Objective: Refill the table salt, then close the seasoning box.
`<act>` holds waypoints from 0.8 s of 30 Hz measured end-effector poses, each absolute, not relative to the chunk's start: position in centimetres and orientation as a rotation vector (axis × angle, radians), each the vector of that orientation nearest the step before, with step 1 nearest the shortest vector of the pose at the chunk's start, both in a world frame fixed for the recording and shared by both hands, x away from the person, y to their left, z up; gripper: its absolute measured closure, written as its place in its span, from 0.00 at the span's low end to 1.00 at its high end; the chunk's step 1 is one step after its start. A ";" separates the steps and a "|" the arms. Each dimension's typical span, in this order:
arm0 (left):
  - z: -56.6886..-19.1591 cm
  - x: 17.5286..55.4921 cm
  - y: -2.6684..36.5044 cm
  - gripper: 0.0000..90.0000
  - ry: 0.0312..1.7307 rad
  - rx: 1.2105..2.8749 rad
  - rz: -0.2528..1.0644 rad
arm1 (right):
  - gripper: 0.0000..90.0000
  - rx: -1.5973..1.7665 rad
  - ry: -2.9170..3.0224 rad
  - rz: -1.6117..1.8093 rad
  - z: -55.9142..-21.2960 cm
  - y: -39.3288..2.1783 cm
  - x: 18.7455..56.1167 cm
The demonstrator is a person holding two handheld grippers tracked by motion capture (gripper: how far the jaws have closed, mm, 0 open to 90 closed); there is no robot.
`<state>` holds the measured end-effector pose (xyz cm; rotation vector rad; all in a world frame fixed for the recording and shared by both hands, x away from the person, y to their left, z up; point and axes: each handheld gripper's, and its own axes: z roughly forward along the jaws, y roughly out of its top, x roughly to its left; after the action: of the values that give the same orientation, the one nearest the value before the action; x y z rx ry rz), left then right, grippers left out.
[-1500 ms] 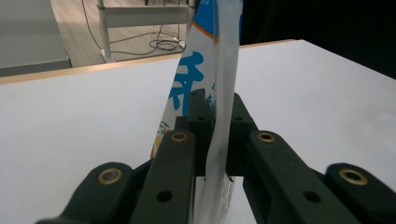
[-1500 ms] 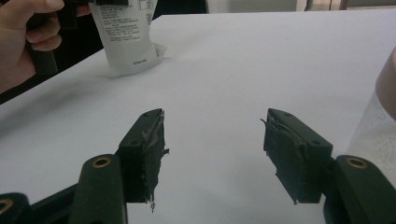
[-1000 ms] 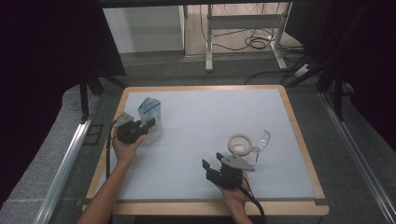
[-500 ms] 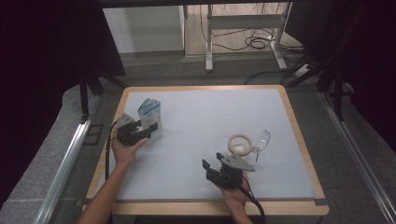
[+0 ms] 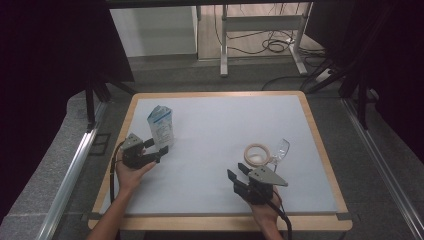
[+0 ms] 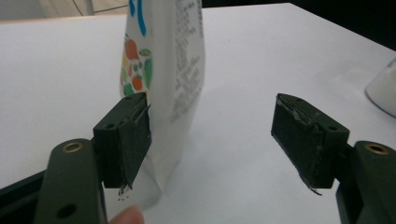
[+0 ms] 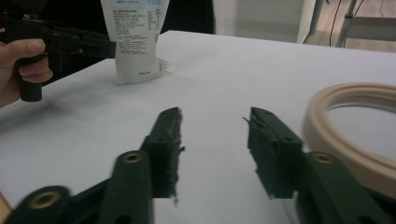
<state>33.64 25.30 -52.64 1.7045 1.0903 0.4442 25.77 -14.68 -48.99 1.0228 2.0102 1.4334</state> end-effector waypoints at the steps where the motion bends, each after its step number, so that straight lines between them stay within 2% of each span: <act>1: -52.7 33.5 25.2 0.30 1.090 1.710 0.440 | 0.71 1.018 2.010 1.426 -48.8 -15.2 25.6; 5: -52.9 33.1 25.0 0.29 1.082 1.714 0.427 | 0.87 1.014 1.998 1.421 -48.2 -17.3 24.8; 11: -53.0 32.8 24.8 0.29 1.077 1.729 0.425 | 0.99 1.013 1.978 1.405 -48.0 -20.8 24.0; 15: -53.3 32.7 24.8 0.29 1.090 1.738 0.425 | 1.00 1.045 1.968 1.414 -48.1 -22.6 24.2; 24: -53.5 32.6 25.6 0.29 1.133 1.732 0.446 | 1.00 1.051 1.958 1.416 -48.1 -23.6 24.5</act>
<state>32.60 25.60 -53.46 1.7321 1.1333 0.4456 24.54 -23.61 -48.11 1.0506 1.9579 1.4156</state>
